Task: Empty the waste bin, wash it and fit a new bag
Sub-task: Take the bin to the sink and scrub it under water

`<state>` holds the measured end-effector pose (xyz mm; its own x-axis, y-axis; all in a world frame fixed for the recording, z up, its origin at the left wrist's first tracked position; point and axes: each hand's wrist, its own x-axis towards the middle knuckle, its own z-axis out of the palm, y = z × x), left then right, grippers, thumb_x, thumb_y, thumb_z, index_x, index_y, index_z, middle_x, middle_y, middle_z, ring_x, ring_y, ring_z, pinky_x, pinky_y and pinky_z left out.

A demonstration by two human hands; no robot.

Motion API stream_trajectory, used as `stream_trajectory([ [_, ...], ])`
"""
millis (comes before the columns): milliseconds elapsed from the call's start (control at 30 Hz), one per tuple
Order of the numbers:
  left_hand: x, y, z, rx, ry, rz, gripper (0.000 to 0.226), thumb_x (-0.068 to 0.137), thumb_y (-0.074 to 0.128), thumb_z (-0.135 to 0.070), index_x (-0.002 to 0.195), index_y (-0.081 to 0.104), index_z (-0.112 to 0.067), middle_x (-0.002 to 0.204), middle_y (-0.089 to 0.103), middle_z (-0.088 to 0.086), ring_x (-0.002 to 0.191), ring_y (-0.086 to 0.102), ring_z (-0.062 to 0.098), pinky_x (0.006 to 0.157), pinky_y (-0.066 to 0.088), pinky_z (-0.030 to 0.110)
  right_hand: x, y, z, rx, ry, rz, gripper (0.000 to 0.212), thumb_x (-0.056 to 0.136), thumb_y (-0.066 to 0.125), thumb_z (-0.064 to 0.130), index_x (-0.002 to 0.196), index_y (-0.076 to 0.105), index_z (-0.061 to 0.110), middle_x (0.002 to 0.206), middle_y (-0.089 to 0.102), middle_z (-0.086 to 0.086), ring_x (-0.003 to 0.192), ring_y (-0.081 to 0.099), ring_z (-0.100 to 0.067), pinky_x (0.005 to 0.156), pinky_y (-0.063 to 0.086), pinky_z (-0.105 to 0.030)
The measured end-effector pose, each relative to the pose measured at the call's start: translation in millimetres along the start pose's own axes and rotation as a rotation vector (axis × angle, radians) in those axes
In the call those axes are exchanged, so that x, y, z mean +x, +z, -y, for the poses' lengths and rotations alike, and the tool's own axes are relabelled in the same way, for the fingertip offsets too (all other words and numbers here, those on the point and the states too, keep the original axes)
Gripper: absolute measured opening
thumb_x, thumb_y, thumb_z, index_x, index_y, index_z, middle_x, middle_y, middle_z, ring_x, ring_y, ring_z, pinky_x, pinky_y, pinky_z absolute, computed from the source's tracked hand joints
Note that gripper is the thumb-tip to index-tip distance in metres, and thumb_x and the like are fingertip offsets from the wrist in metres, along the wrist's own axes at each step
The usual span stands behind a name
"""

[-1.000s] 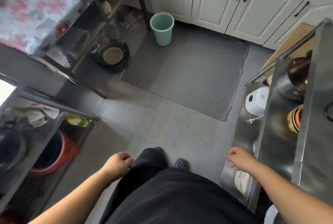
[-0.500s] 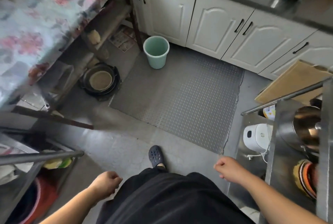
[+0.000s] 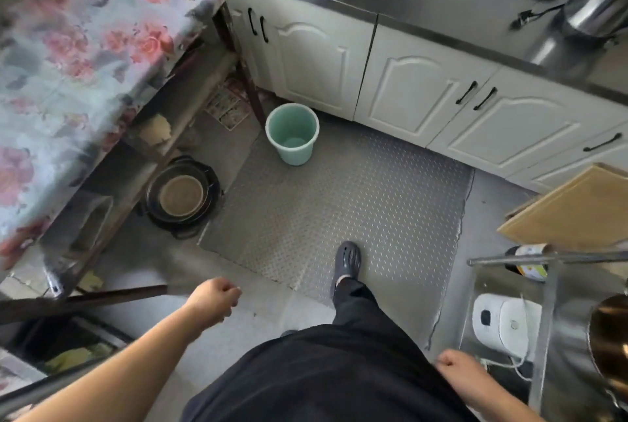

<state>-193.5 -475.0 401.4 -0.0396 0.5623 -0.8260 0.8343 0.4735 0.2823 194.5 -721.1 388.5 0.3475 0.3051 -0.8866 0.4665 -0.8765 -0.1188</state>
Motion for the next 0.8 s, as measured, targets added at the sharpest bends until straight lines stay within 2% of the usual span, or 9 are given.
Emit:
stream_trajectory([
  [100, 8, 8, -39, 0.004, -0.059, 0.066, 0.019, 0.094, 0.056, -0.021, 0.086, 0.065, -0.006, 0.079, 0.068, 0.009, 0.062, 0.059, 0.020, 0.055, 0.048, 0.026, 32, -61, 33, -0.101, -0.046, 0.070, 0.037, 0.089, 0.065, 0.025, 0.054, 0.055, 0.021, 0.061, 0.058, 0.009, 0.060, 0.052, 0.004, 0.053, 0.035, -0.010],
  [200, 16, 11, -86, 0.018, -0.069, 0.122, 0.019, 0.091, 0.058, -0.022, 0.079, 0.065, -0.009, 0.072, 0.067, 0.007, 0.056, 0.058, 0.018, 0.053, 0.047, 0.024, 61, -124, 67, -0.136, -0.050, 0.030, 0.030, 0.085, 0.060, 0.023, 0.057, 0.050, 0.019, 0.057, 0.056, 0.005, 0.053, 0.053, -0.008, 0.050, 0.037, -0.022],
  [267, 26, 6, -123, 0.013, -0.043, 0.097, 0.022, 0.092, 0.058, -0.026, 0.076, 0.064, -0.013, 0.068, 0.065, 0.004, 0.056, 0.058, 0.018, 0.054, 0.046, 0.024, 83, -167, 96, -0.149, -0.054, -0.014, 0.028, 0.084, 0.058, 0.022, 0.058, 0.048, 0.020, 0.053, 0.052, 0.005, 0.050, 0.051, -0.013, 0.052, 0.033, -0.024],
  [333, 38, -4, -157, -0.076, -0.022, 0.041, 0.024, 0.094, 0.058, -0.025, 0.077, 0.065, -0.011, 0.067, 0.064, 0.005, 0.056, 0.057, 0.021, 0.053, 0.045, 0.026, 105, -207, 130, -0.232, -0.114, -0.044, 0.035, 0.088, 0.058, 0.023, 0.056, 0.042, 0.021, 0.051, 0.046, 0.008, 0.051, 0.044, -0.013, 0.053, 0.030, -0.028],
  [433, 56, -24, -188, -0.184, -0.026, -0.007, 0.024, 0.094, 0.059, -0.023, 0.078, 0.066, -0.008, 0.067, 0.065, 0.007, 0.060, 0.058, 0.023, 0.059, 0.049, 0.032, 127, -251, 191, -0.329, -0.169, -0.066, 0.028, 0.089, 0.058, 0.026, 0.063, 0.050, 0.021, 0.062, 0.056, 0.006, 0.058, 0.053, -0.012, 0.056, 0.038, -0.028],
  [533, 80, -39, -199, -0.171, -0.060, 0.018, 0.023, 0.094, 0.059, -0.022, 0.074, 0.063, -0.012, 0.072, 0.066, 0.005, 0.072, 0.063, 0.026, 0.072, 0.054, 0.036, 151, -278, 261, -0.364, -0.240, -0.033, 0.023, 0.091, 0.055, 0.022, 0.069, 0.052, 0.019, 0.068, 0.053, 0.001, 0.060, 0.049, -0.015, 0.052, 0.033, -0.027],
  [633, 110, -47, -195, -0.148, -0.119, 0.059, 0.021, 0.092, 0.057, -0.021, 0.072, 0.060, -0.015, 0.071, 0.063, 0.001, 0.068, 0.059, 0.019, 0.066, 0.048, 0.029, 169, -292, 335, -0.383, -0.311, 0.014, 0.022, 0.092, 0.052, 0.018, 0.070, 0.049, 0.017, 0.072, 0.049, -0.003, 0.066, 0.044, -0.015, 0.060, 0.028, -0.028],
  [800, 174, -78, -199, -0.027, -0.209, 0.182, 0.019, 0.090, 0.056, -0.025, 0.073, 0.057, -0.017, 0.072, 0.061, -0.002, 0.067, 0.056, 0.017, 0.060, 0.043, 0.027, 188, -290, 431, -0.357, -0.323, 0.108, 0.020, 0.090, 0.050, 0.019, 0.073, 0.058, 0.012, 0.070, 0.058, -0.002, 0.061, 0.047, -0.012, 0.058, 0.036, -0.027],
])
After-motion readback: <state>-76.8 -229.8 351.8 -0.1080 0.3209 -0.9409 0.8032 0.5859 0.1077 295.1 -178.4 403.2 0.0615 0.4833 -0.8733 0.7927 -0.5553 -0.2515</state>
